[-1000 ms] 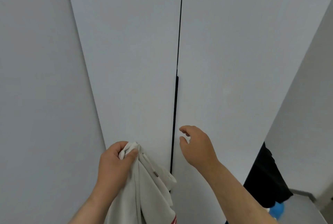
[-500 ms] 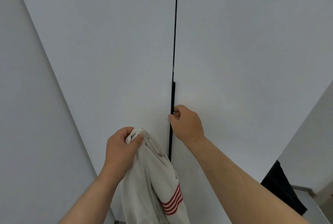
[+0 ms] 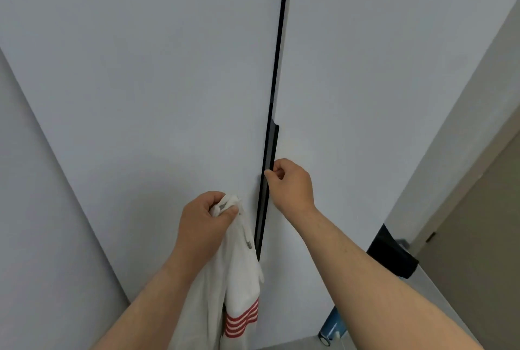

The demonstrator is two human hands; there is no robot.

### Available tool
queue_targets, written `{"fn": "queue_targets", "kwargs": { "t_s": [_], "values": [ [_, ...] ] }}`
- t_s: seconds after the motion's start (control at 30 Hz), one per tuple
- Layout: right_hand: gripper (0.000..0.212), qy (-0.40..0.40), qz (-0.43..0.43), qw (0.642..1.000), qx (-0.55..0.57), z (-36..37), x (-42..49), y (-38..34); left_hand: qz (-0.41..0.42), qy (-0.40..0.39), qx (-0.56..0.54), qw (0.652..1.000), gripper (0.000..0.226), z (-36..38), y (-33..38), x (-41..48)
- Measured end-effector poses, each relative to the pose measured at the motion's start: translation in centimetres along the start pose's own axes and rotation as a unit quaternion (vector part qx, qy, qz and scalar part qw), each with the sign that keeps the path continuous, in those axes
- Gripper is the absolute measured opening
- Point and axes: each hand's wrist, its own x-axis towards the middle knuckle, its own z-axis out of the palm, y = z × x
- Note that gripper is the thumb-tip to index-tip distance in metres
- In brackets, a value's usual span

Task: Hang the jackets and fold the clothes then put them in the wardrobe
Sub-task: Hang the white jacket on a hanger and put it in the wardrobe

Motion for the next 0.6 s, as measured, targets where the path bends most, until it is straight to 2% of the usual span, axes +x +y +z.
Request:
{"fn": "queue_targets", "kwargs": {
  "t_s": [0.23,0.6],
  "values": [
    [0.027,-0.003,0.003,0.999,0.037,-3.0,-5.1,0.5,-0.003,-0.006,0.000,1.000,0.012,0.1,-0.6,-3.3],
    [0.036,-0.045,-0.041,0.997,0.048,-11.6,-12.9,2.4,0.017,-0.016,-0.017,1.000,0.023,2.9,3.5,-11.7]
  ]
}}
